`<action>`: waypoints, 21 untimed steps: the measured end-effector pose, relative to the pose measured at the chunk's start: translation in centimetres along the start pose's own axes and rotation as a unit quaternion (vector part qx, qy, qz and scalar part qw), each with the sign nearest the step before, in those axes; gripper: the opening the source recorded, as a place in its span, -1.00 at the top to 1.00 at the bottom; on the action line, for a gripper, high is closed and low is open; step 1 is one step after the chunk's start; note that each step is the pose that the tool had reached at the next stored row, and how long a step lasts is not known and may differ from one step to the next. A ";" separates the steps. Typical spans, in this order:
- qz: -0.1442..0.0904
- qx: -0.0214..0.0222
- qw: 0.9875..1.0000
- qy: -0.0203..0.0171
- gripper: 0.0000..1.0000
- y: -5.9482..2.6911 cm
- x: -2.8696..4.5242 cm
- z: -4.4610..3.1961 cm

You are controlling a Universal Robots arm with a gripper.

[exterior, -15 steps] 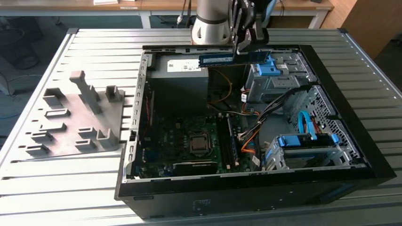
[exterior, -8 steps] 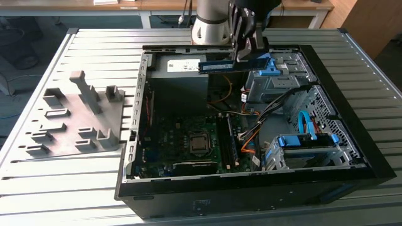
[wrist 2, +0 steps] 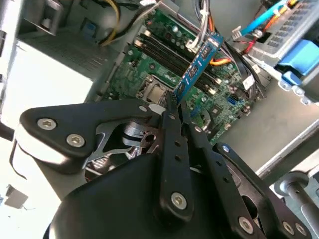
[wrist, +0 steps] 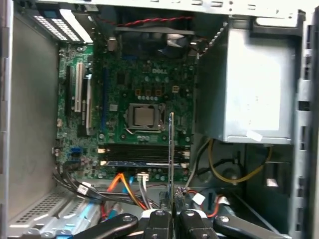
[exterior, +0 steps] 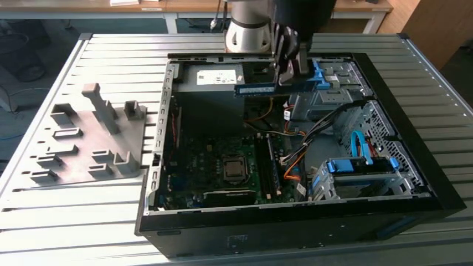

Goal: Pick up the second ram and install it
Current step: 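Pick up the second ram and move it above second insertion slot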

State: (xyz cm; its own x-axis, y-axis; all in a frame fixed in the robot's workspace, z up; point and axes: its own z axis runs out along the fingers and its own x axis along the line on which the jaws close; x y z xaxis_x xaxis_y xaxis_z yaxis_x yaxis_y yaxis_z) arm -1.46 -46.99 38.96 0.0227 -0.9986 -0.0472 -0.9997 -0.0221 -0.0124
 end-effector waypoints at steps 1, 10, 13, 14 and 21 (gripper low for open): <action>0.000 0.000 1.000 0.000 0.72 0.02 0.34 0.10; 0.001 0.000 1.000 0.000 0.72 0.16 2.31 1.62; 0.001 0.000 1.000 0.000 0.72 0.19 2.55 2.14; 0.001 0.000 1.000 0.000 0.72 0.19 2.63 2.32; 0.001 0.000 1.000 0.000 0.72 0.30 3.33 3.57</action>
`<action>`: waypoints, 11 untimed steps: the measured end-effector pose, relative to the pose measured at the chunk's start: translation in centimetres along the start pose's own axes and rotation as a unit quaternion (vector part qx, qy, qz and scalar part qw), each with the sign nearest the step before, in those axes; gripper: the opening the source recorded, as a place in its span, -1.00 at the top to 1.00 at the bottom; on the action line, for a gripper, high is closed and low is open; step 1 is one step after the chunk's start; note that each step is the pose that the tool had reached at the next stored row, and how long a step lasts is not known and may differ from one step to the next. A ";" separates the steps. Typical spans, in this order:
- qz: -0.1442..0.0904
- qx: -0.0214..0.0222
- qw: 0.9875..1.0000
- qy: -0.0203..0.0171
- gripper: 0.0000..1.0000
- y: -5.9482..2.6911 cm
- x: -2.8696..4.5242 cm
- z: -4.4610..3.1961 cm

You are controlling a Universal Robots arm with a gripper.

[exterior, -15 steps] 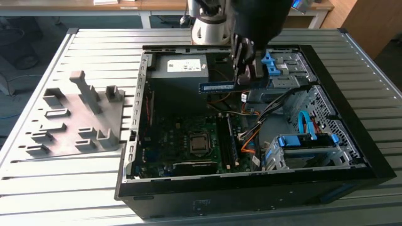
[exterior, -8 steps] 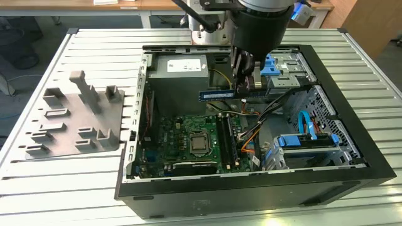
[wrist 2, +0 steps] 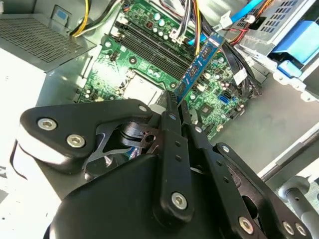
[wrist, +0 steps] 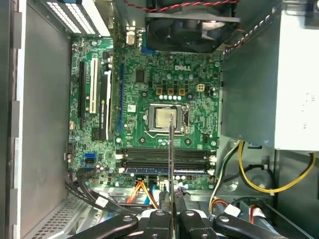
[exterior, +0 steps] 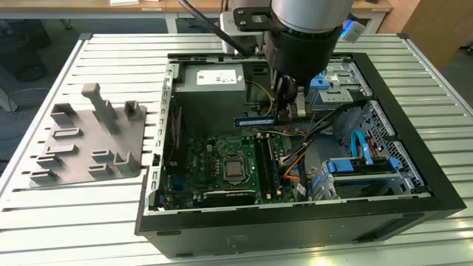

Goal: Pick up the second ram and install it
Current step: 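Pick up the second ram and move it above second insertion slot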

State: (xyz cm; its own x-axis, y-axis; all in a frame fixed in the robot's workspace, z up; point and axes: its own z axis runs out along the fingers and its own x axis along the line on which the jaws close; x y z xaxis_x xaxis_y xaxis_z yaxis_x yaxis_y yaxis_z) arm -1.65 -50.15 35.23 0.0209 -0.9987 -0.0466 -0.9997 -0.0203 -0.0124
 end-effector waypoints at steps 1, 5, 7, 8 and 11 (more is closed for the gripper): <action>0.000 0.000 1.000 0.000 0.72 0.08 0.01 0.19; 0.000 0.000 1.000 0.000 0.72 0.72 0.03 0.91; 0.000 0.000 1.000 0.000 0.72 1.11 0.04 1.25; 0.000 0.000 1.000 0.000 0.72 1.31 0.04 1.42; 0.000 0.000 1.000 0.000 0.72 1.52 0.06 1.96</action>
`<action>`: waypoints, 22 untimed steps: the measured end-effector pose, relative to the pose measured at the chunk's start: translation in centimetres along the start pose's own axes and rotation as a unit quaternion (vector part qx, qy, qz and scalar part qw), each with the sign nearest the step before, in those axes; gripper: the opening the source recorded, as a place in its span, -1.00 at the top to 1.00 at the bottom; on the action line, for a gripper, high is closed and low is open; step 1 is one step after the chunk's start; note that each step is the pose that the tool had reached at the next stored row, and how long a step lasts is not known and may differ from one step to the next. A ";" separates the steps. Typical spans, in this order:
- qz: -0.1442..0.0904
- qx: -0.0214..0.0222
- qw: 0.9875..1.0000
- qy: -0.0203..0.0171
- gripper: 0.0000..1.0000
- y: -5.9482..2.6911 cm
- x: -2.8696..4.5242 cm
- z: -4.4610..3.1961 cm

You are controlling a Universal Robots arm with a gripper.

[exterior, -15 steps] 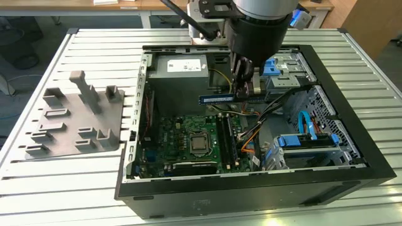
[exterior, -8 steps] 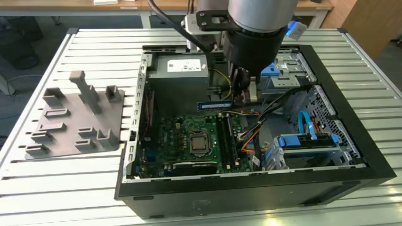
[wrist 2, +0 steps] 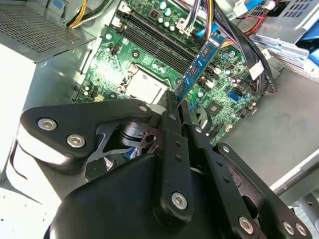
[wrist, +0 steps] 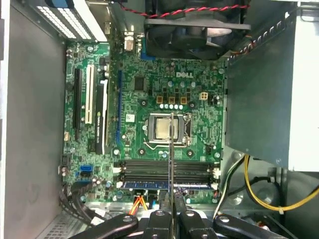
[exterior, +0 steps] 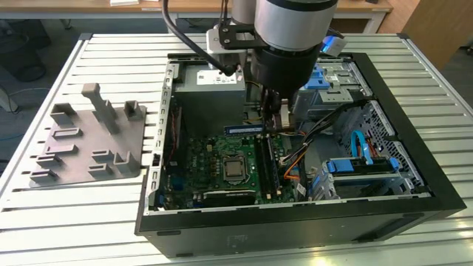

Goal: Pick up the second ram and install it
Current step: 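Pick up the second ram and move it above second insertion slot, then insert the second ram into the second slot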

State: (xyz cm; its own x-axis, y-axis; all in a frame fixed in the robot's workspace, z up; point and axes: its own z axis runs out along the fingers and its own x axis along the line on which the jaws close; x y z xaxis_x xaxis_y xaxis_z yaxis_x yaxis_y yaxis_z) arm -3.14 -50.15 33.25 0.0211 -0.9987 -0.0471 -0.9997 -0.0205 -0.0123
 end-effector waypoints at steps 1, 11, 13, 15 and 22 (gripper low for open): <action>0.000 0.000 1.000 0.000 0.72 0.00 0.00 0.18; 0.000 0.000 1.000 0.000 0.72 0.11 0.07 2.00; 0.000 0.000 1.000 0.000 0.72 0.11 0.09 2.33; 0.000 0.000 1.000 0.000 0.72 0.12 0.09 2.43; 0.000 0.000 1.000 0.000 0.72 0.11 0.09 2.46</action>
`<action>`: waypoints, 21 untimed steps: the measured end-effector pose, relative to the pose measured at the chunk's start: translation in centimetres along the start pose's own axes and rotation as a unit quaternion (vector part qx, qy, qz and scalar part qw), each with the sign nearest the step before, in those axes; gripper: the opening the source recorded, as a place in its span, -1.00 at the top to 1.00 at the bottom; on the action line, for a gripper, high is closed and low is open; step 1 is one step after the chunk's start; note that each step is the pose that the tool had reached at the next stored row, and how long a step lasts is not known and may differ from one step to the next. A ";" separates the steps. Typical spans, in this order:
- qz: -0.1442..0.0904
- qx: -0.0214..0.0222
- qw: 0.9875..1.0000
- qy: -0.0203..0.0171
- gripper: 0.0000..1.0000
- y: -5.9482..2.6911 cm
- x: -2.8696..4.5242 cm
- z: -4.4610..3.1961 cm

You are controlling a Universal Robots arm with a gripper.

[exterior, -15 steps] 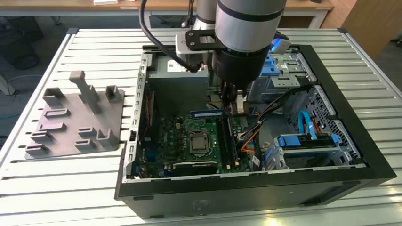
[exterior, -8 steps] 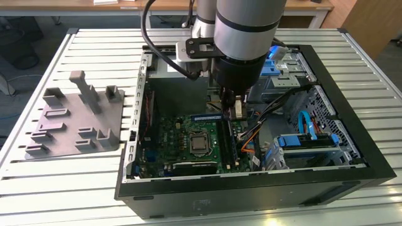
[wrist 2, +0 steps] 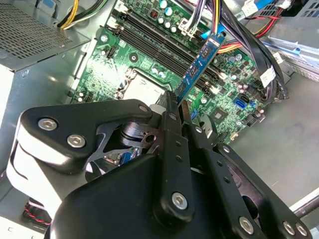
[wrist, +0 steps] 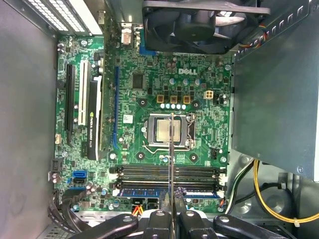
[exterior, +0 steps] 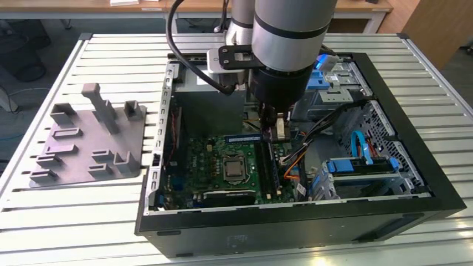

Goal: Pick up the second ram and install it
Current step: 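Insert the second ram into the second slot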

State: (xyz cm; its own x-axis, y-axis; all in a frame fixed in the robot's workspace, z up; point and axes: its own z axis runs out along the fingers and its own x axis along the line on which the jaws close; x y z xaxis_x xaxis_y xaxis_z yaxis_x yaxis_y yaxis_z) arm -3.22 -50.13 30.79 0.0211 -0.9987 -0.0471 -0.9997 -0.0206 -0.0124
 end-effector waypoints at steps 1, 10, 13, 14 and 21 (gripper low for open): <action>0.000 0.000 1.000 0.000 0.72 0.00 0.00 0.00; 0.019 0.001 1.000 0.000 0.72 0.00 0.00 0.02; 0.046 0.002 0.999 0.001 0.72 0.00 0.00 0.07; 0.055 0.003 0.998 0.001 0.72 0.00 0.00 0.09; 0.098 0.005 0.995 0.001 0.72 0.02 0.01 0.17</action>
State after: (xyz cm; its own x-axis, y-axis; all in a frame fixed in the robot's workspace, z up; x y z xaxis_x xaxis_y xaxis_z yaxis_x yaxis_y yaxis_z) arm -3.24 -50.13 30.62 -0.1737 -0.9837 -0.0471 -0.9846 0.1745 -0.0124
